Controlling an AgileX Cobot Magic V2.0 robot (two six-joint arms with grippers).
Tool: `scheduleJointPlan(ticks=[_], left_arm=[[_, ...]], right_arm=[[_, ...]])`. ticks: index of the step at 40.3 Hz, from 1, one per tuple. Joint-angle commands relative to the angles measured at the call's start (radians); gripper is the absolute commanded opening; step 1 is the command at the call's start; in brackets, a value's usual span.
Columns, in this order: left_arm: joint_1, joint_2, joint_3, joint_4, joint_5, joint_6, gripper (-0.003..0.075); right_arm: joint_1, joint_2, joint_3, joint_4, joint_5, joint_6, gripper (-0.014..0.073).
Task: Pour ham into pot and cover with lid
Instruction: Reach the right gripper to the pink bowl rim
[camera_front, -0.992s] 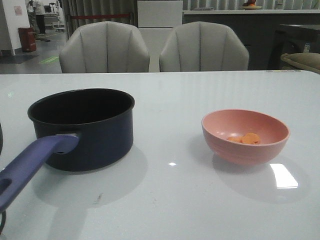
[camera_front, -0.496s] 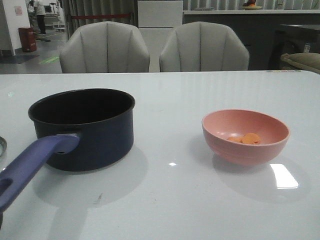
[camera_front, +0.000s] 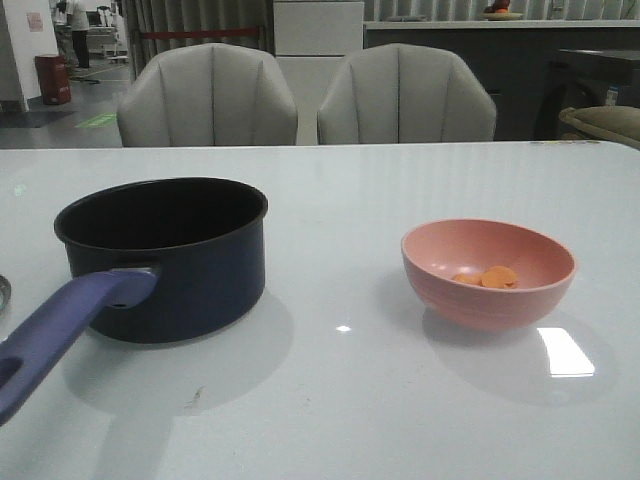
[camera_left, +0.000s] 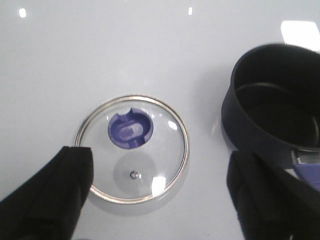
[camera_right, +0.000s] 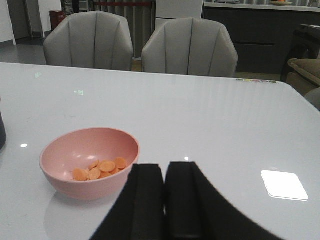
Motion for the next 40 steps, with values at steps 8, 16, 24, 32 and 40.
scheduleJointPlan(ticks=[8,16,24,32,40], left_arm=[[-0.235,-0.37,0.144,0.07,-0.151,-0.009,0.0572],[-0.309,-0.529,0.213,0.081,-0.165,-0.009,0.0572],[-0.338,-0.561,0.247,0.081,-0.211,-0.009,0.0571],[-0.338,-0.561,0.247,0.077,-0.211,-0.009,0.0571],[-0.338,-0.561,0.247,0.071,-0.211,-0.009,0.0571]], right_arm=[[0.0,-0.019,-0.005,-0.012,-0.087,-0.003,0.0143],[0.0,-0.019,-0.005,-0.012,-0.087,-0.003,0.0143],[0.0,-0.019,-0.005,-0.012,-0.123,-0.003,0.0143],[0.0,0.01,-0.059,0.059,-0.187,0.0,0.0143],[0.0,0.252,-0.294,0.059,0.125,-0.004,0.0143]])
